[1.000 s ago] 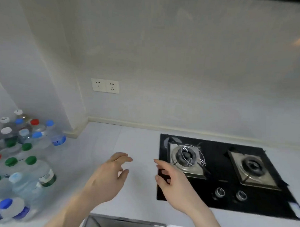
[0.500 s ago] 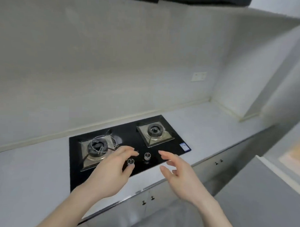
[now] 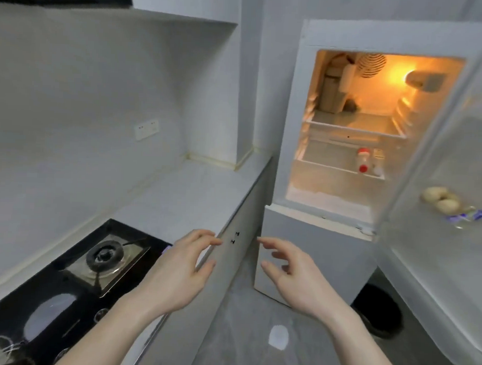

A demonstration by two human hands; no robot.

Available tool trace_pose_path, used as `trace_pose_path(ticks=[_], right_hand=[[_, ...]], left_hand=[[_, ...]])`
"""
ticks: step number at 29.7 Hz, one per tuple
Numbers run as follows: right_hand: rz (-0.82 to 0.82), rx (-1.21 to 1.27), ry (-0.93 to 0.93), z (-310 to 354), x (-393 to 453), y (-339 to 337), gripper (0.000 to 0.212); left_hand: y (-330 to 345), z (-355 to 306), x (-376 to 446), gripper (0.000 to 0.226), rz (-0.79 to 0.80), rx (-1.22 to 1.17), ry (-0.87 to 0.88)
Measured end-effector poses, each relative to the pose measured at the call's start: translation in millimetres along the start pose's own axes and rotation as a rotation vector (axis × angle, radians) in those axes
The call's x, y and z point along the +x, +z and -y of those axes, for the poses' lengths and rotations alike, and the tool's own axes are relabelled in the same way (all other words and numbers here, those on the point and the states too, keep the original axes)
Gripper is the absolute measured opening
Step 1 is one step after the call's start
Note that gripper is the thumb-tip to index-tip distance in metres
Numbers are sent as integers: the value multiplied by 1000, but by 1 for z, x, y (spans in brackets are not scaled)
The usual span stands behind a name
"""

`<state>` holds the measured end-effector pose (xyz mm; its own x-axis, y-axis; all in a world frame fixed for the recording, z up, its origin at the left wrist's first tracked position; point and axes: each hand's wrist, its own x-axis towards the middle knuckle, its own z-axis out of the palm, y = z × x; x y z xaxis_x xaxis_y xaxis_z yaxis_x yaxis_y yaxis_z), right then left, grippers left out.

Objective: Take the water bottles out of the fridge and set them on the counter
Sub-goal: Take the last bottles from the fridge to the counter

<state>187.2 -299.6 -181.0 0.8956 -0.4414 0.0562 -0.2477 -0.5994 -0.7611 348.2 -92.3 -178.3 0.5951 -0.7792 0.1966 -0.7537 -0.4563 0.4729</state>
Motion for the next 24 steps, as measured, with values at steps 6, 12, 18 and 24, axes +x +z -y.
trace_pose_path(ticks=[6,12,18,24], right_hand=[[-172,2,158,-36,23,-46,42],[-296,24,222,-45,77,-69,43],[-390,19,271,-56,114,-85,45],[-477,-5,338,-86,133,-113,45]], left_hand=[[35,-18,97,34,103,-67,203],[34,-2,173,34,155,-82,290],[38,14,245,34,222,-51,353],[68,-9,312,38,297,-64,471]])
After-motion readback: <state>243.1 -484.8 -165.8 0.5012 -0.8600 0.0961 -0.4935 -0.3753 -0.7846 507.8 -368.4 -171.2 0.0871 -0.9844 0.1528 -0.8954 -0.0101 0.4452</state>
